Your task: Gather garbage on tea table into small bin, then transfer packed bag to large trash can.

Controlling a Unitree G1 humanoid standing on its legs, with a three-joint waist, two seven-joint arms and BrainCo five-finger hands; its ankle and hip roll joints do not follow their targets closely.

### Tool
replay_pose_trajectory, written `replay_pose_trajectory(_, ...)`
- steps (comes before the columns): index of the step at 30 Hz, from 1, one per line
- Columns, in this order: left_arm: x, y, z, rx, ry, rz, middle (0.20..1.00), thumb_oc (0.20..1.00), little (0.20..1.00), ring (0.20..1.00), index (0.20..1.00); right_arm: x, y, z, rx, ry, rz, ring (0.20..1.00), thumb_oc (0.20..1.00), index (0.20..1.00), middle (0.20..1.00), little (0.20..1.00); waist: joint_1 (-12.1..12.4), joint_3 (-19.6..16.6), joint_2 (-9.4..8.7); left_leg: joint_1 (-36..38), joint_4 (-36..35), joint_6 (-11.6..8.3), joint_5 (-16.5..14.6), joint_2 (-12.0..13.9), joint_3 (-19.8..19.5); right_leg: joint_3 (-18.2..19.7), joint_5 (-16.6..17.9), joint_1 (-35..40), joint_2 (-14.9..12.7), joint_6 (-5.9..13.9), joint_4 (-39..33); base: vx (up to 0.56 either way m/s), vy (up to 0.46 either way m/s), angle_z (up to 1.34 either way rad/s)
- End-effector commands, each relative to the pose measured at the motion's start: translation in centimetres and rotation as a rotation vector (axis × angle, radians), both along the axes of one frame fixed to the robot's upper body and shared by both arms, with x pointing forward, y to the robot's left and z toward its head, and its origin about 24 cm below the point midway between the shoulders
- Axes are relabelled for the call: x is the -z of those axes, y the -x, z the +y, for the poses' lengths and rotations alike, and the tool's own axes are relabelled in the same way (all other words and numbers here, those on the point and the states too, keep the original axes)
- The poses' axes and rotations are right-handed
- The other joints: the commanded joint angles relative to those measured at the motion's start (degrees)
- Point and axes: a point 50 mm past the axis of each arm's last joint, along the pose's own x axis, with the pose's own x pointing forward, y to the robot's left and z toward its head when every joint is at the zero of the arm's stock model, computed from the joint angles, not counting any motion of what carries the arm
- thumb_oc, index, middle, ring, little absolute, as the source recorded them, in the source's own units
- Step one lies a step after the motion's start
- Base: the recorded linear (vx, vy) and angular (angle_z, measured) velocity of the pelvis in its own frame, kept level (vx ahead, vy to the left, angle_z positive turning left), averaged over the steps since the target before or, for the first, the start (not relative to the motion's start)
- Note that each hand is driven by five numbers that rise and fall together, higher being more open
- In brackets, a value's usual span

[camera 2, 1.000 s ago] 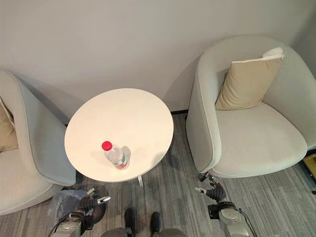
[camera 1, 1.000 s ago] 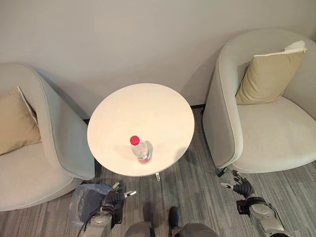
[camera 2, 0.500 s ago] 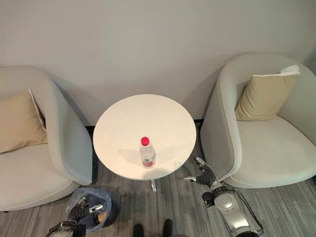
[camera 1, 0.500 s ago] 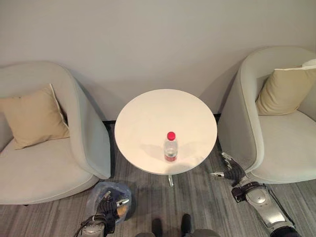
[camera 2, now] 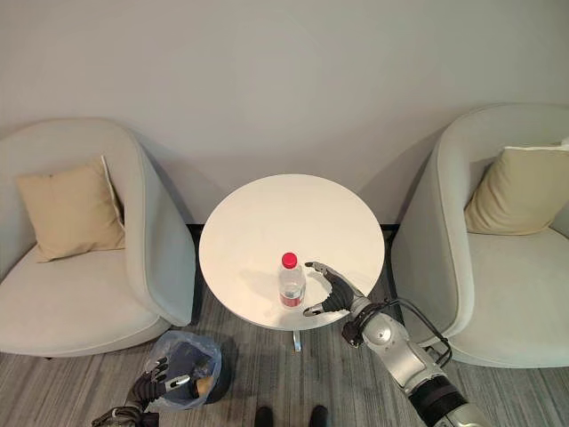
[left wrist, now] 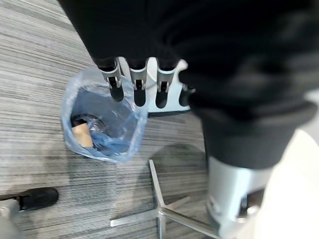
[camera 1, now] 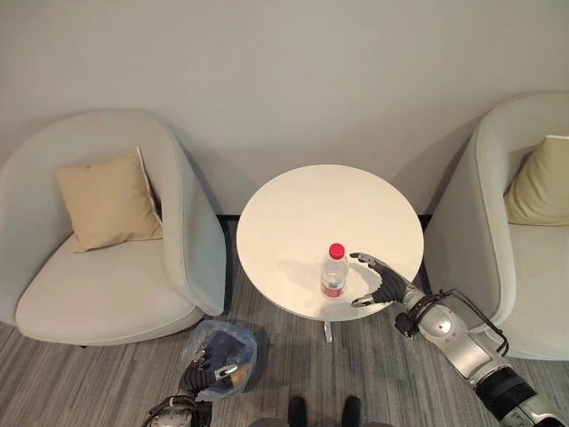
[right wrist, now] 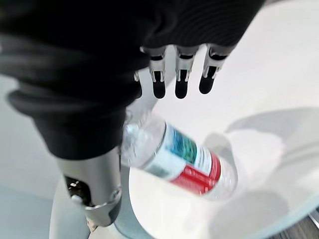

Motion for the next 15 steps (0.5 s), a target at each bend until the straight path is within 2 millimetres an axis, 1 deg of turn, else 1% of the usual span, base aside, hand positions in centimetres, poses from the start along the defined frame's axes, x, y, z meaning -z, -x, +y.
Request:
replay_pose_trajectory(1, -1.6, -2.5, 1.0, 0.047, -0.053, -0.103, 1.0, 1.0, 1.0, 1.0, 1.0, -1.7, -1.7, 1.2, 0.015, -0.057, -0.09, 1.0, 1.0, 1.0, 1.0, 1.0, 1.77, 1.1, -3.15, -0.17, 2.79, -3.52, -4.28, 3.25, 0.39, 1.56, -9.45, 1.64, -6.03, 6.67, 2.62, -0.08, 0.0, 0.17)
replay_pose_trajectory(4, -1.9, -3.0, 1.0, 0.051, -0.054, -0.122, 1.0, 1.0, 1.0, 1.0, 1.0, -1.9, -2.8, 1.4, 0.074, -0.091, -0.101, 1.0, 1.0, 1.0, 1.0, 1.0, 3.4, 3.27, -3.0, -3.42, 3.48, -3.47, -3.58, 3.16, -0.86, 0.46, -9.07, -0.66, -6.42, 6.73, 3.08, -0.13, 0.011, 0.25)
replay_pose_trajectory(5, -2.1, -3.3, 0.9, 0.05, -0.051, -0.132, 1.0, 1.0, 1.0, 1.0, 1.0, -2.4, -3.4, 1.5, 0.088, -0.102, -0.118, 1.0, 1.0, 1.0, 1.0, 1.0, 4.05, 4.14, -2.76, -4.95, 3.94, -3.44, -3.26, 3.08, -1.4, 0.11, -8.9, -1.85, -6.57, 6.7, 3.36, -0.13, 0.019, 0.3)
replay_pose_trajectory(6, -2.1, -3.3, 0.9, 0.05, -0.051, -0.133, 1.0, 1.0, 1.0, 1.0, 1.0, -2.4, -3.4, 1.5, 0.088, -0.102, -0.119, 1.0, 1.0, 1.0, 1.0, 1.0, 4.03, 4.08, -2.77, -5.07, 3.99, -3.44, -3.27, 3.07, -1.42, 0.1, -8.91, -1.96, -6.58, 6.7, 3.4, -0.12, 0.019, 0.23)
replay_pose_trajectory(7, -2.3, -3.8, 0.8, 0.05, -0.049, -0.149, 1.0, 1.0, 1.0, 1.0, 1.0, -2.9, -4.0, 1.8, 0.094, -0.102, -0.134, 1.0, 1.0, 1.0, 1.0, 1.0, 4.7, 5.02, -2.62, -6.37, 4.31, -3.45, -2.94, 3.02, -1.91, -0.25, -8.69, -2.97, -6.74, 6.65, 3.61, -0.08, 0.011, 0.19)
replay_pose_trajectory(10, -2.5, -4.4, 0.8, 0.051, -0.05, -0.165, 1.0, 1.0, 1.0, 1.0, 1.0, -3.9, -5.0, 2.4, 0.089, -0.106, -0.167, 1.0, 1.0, 1.0, 1.0, 1.0, 5.57, 5.91, -2.45, -8.08, 4.83, -3.42, -2.57, 2.86, -2.51, -0.56, -8.43, -4.35, -6.98, 6.63, 4.06, -0.08, 0.021, 0.14)
replay_pose_trajectory(12, -2.6, -4.5, 0.8, 0.05, -0.051, -0.17, 1.0, 1.0, 1.0, 1.0, 1.0, -4.2, -5.4, 2.5, 0.096, -0.113, -0.176, 1.0, 1.0, 1.0, 1.0, 1.0, 6.09, 5.91, -2.45, -8.5, 4.86, -3.36, -2.45, 2.74, -2.7, -0.81, -8.26, -4.66, -7.13, 6.7, 4.11, -0.01, 0.025, 0.18)
replay_pose_trajectory(13, -2.7, -4.4, 0.8, 0.051, -0.052, -0.172, 1.0, 1.0, 1.0, 1.0, 1.0, -4.6, -5.7, 2.5, 0.1, -0.12, -0.187, 0.476, 0.476, 0.476, 0.476, 0.476, 6.51, 5.82, -2.41, -8.64, 4.78, -3.31, -2.36, 2.67, -2.91, -1.02, -8.17, -4.69, -7.32, 6.75, 4.07, 0.0, 0.035, 0.14)
replay_pose_trajectory(14, -2.6, -4.4, 0.9, 0.048, -0.052, -0.169, 1.0, 1.0, 1.0, 1.0, 1.0, -4.9, -5.8, 2.5, 0.104, -0.131, -0.196, 0.2, 0.2, 0.2, 0.2, 0.2, 6.63, 5.74, -2.47, -8.58, 4.69, -3.29, -2.38, 2.62, -3.01, -1.08, -8.18, -4.6, -7.35, 6.78, 4.04, 0.0, 0.027, 0.1)
replay_pose_trajectory(15, -2.6, -4.4, 0.9, 0.048, -0.052, -0.169, 1.0, 1.0, 1.0, 1.0, 1.0, -4.9, -5.8, 2.5, 0.104, -0.131, -0.196, 0.2, 0.2, 0.2, 0.2, 0.2, 6.62, 5.75, -2.47, -8.56, 4.67, -3.29, -2.38, 2.61, -3.01, -1.08, -8.18, -4.58, -7.35, 6.78, 4.03, 0.02, 0.037, 0.04)
